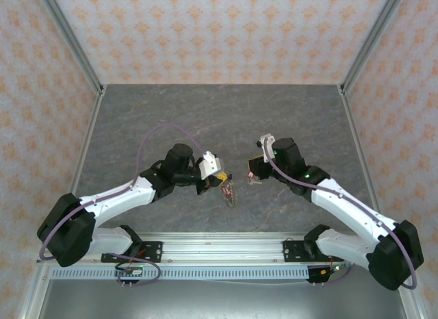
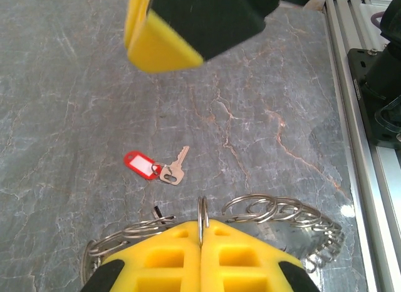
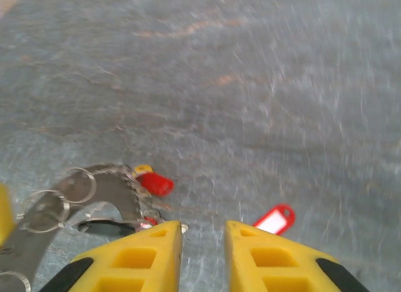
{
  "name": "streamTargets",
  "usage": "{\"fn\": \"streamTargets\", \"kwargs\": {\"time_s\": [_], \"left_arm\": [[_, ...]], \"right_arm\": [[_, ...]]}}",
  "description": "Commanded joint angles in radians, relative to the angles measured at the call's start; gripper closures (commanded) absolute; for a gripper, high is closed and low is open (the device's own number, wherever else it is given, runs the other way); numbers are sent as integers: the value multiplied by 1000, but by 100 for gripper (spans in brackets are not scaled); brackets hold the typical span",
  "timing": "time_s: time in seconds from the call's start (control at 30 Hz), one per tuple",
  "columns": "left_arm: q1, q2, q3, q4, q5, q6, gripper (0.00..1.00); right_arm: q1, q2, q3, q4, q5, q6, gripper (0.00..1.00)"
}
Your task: Put the keys on the keyring
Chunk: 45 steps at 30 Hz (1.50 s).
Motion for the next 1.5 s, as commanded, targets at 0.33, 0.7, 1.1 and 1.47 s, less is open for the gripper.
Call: {"fn": "streamTargets", "kwargs": {"time_s": [0.33,0.7,1.1,1.47], "left_arm": [[3,-1,-2,75,-20,-12,100],[3,-12,1,42,-24,0,100],[3,-7,12,27,-26,6,100],[3,-7,15,11,-15,17,100]], "right_arm": [[-6,370,167,-292,102,306,69],[-6,559,255,-288,55,308,69],[-5,563,244,-250,69,290,100],[24,76,27,-42,-44,-101,100]]}}
